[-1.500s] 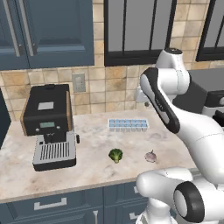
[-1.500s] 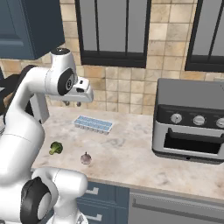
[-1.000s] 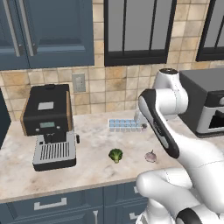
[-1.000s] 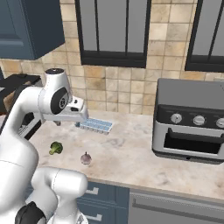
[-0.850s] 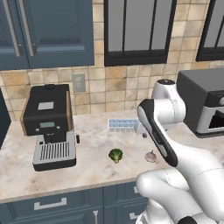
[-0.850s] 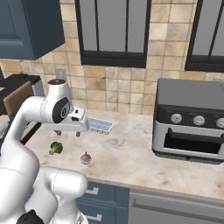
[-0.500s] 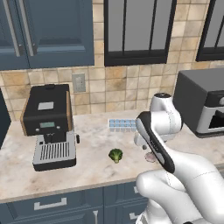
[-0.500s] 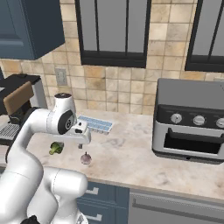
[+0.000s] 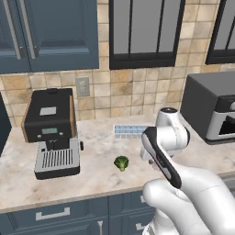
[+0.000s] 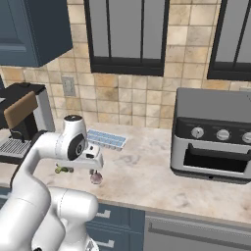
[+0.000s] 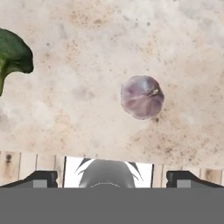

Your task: Place the broccoli and garlic inside the fridge drawer. Close the drawer after placing the vegetables.

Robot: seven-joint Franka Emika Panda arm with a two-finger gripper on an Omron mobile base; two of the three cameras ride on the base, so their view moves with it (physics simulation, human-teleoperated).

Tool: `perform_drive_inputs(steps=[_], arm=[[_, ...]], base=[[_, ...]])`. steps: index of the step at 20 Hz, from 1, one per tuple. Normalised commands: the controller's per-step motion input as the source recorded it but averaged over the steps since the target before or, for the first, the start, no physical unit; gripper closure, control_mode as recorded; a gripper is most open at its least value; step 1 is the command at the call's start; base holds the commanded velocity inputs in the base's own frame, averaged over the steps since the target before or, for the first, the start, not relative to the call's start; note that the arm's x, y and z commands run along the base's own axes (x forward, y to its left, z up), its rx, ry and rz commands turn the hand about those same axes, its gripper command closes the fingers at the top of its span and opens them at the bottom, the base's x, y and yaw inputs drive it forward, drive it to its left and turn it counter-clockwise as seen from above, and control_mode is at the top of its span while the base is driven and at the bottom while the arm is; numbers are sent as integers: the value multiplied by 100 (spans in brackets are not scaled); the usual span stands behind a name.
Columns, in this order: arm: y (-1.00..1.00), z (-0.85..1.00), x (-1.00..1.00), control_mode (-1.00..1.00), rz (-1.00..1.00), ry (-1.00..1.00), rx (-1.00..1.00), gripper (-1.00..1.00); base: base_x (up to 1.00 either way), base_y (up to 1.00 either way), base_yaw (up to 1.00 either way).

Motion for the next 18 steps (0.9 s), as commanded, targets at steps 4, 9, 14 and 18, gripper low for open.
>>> perform_drive_inputs(steps=[4, 9, 14, 18], arm=[[-18, -23, 0, -100, 0, 0, 0, -100], [-46, -23, 10, -100, 0, -1, 3, -100], [-4, -30, 35, -100, 0, 0, 0, -100], [3, -32, 30, -100, 0, 0, 1, -100]], base=[[0, 0, 0], [0, 0, 0], [0, 0, 0], [0, 0, 0]])
